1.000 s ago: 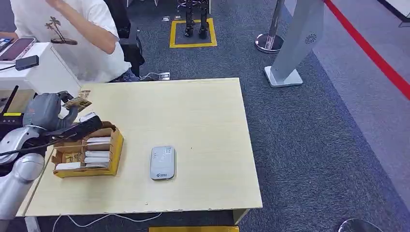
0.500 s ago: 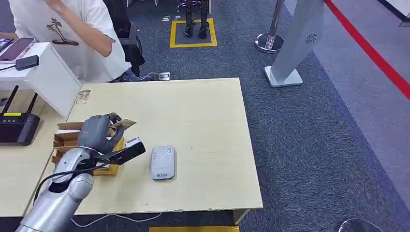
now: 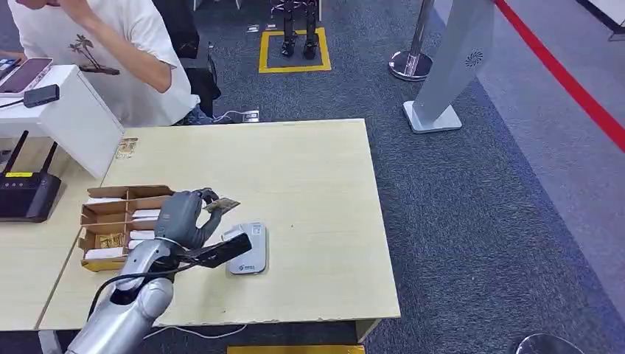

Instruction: Pass the card to the sensor for recognition and then transmit it.

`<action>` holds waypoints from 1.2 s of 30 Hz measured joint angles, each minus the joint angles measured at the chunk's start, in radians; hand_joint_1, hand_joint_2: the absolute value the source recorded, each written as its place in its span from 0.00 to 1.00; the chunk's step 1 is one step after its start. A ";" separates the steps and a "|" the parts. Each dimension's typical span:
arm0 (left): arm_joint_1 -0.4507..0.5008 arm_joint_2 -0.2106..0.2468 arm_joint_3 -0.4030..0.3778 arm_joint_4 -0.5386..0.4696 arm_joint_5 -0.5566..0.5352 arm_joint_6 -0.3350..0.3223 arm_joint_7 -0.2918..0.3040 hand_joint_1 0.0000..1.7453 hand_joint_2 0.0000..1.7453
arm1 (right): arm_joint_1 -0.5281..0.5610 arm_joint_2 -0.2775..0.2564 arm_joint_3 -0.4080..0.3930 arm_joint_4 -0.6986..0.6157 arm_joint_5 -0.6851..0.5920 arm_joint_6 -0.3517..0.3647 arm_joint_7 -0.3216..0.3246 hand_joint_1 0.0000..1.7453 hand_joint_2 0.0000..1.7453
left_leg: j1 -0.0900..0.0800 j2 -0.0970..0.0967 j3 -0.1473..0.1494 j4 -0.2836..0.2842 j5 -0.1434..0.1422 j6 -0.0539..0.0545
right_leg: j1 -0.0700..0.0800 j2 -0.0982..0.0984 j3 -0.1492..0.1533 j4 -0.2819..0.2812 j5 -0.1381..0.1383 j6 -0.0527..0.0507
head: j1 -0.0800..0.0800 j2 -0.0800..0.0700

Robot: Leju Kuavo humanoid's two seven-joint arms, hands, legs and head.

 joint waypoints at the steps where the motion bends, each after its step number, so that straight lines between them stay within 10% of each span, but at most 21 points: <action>1: 0.004 -0.006 -0.003 0.005 0.005 0.002 -0.003 1.00 1.00 | 0.000 0.000 0.001 0.000 0.000 0.000 0.000 0.00 0.00 | 0.000 0.000 0.000 0.000 0.000 0.000 | 0.000 0.000 0.000 0.000 0.000 0.000 | 0.000 0.000; 36: 0.102 -0.102 -0.045 0.181 -0.042 0.068 0.046 1.00 1.00 | 0.000 -0.002 0.009 0.000 0.002 -0.005 0.007 0.00 0.00 | 0.000 -0.002 0.001 0.000 0.000 0.001 | 0.000 -0.003 0.003 0.000 0.000 0.000 | 0.000 0.000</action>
